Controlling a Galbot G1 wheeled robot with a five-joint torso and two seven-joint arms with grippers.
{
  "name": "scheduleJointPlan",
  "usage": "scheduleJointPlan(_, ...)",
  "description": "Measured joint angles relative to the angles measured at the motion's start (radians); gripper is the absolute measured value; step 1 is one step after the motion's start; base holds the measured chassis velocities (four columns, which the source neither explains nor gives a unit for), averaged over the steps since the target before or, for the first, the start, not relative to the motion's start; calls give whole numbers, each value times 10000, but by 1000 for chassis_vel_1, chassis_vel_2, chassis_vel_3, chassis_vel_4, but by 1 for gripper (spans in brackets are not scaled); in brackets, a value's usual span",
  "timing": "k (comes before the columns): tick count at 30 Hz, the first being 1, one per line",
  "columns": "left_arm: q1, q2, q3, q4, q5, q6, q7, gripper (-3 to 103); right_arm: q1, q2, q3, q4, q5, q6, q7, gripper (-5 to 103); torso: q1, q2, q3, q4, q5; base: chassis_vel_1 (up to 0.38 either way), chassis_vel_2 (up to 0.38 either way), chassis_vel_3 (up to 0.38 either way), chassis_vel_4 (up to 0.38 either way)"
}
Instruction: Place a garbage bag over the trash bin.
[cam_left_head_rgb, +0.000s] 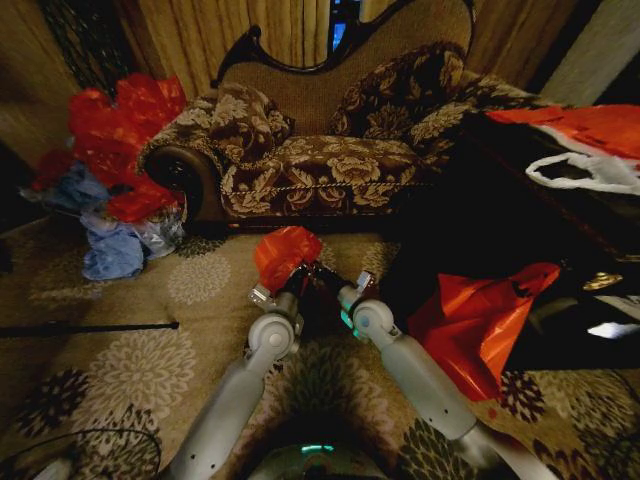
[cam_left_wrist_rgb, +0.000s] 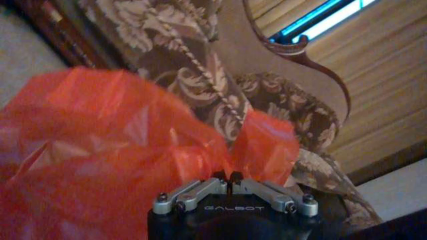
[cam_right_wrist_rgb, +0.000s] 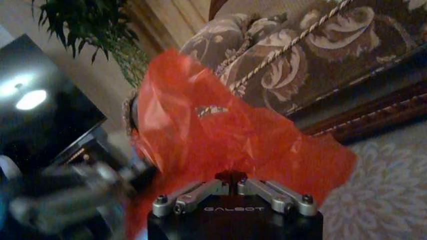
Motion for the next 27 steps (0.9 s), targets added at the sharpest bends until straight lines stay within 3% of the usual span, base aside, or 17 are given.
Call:
scheduleJointPlan(14, -91, 921, -269, -918, -149, 33, -495, 0, -388, -220, -89, -98, -591, 0, -308, 0, 2, 0, 1, -2, 0, 0, 0, 0, 0)
scheduleJointPlan(27, 391, 1374, -1037, -1260, 364, -170, -582, 0, -720, -418, -496, 242, -989, -150, -411, 0, 1, 0, 1, 0, 1, 0, 0, 0, 0)
